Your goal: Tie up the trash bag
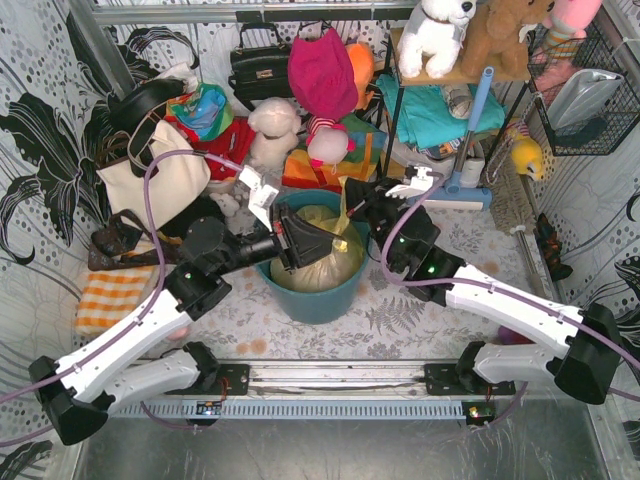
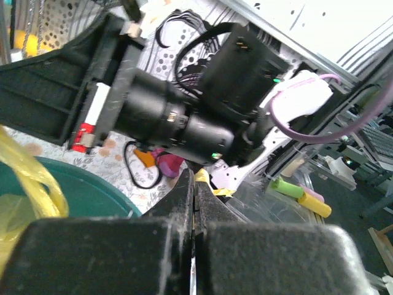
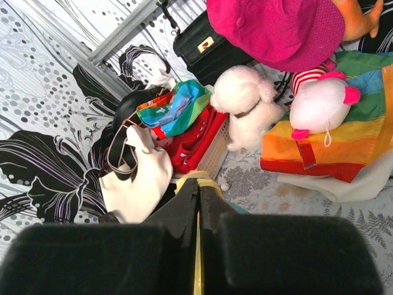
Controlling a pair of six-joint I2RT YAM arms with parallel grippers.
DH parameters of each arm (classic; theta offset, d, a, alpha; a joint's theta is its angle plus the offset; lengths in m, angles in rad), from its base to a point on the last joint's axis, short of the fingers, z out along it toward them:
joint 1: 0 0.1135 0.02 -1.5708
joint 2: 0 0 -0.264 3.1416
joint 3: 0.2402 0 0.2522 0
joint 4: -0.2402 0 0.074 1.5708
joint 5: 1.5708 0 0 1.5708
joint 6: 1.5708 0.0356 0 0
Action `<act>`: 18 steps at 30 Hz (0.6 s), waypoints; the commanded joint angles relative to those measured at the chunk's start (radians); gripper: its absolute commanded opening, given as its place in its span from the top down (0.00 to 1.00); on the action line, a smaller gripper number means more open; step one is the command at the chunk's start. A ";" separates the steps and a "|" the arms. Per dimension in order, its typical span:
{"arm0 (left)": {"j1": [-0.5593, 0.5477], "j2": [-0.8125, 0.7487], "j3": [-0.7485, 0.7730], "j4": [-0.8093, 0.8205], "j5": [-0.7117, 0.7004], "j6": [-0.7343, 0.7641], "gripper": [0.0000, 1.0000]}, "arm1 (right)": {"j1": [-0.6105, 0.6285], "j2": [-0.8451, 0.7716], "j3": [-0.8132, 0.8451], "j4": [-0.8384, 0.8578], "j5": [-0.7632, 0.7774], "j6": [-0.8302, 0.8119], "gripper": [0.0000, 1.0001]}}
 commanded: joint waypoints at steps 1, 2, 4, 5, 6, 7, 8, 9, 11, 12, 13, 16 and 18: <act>-0.010 -0.068 0.023 0.004 0.036 0.059 1.00 | -0.027 -0.003 0.070 -0.005 -0.086 0.022 1.00; -0.010 -0.077 0.042 -0.032 0.009 0.084 1.00 | -0.028 -0.007 0.075 -0.015 -0.105 0.018 1.00; -0.010 -0.087 0.079 -0.115 -0.080 0.126 1.00 | -0.027 -0.019 0.087 -0.041 -0.152 0.027 1.00; -0.010 -0.090 0.100 -0.158 -0.137 0.148 1.00 | -0.027 -0.026 0.093 -0.058 -0.182 0.034 1.00; -0.010 -0.090 0.118 -0.191 -0.189 0.163 0.93 | -0.027 -0.036 0.102 -0.075 -0.210 0.044 1.00; -0.010 -0.089 0.137 -0.218 -0.237 0.179 0.82 | -0.027 -0.046 0.108 -0.093 -0.235 0.053 1.00; -0.010 -0.090 0.153 -0.241 -0.279 0.192 0.77 | -0.027 -0.057 0.116 -0.110 -0.266 0.063 0.98; -0.010 -0.091 0.169 -0.257 -0.323 0.206 0.73 | -0.028 -0.071 0.119 -0.120 -0.283 0.072 0.90; -0.010 -0.098 0.193 -0.280 -0.382 0.234 0.57 | -0.028 -0.100 0.125 -0.148 -0.330 0.098 0.74; -0.010 -0.105 0.203 -0.284 -0.404 0.260 0.50 | -0.028 -0.112 0.129 -0.159 -0.350 0.104 0.67; -0.010 -0.112 0.213 -0.291 -0.437 0.280 0.45 | -0.027 -0.121 0.137 -0.178 -0.372 0.108 0.62; -0.010 -0.124 0.266 -0.341 -0.562 0.346 0.39 | -0.028 -0.151 0.168 -0.233 -0.437 0.114 0.55; -0.010 -0.126 0.312 -0.387 -0.659 0.382 0.38 | -0.027 -0.167 0.204 -0.297 -0.469 0.106 0.54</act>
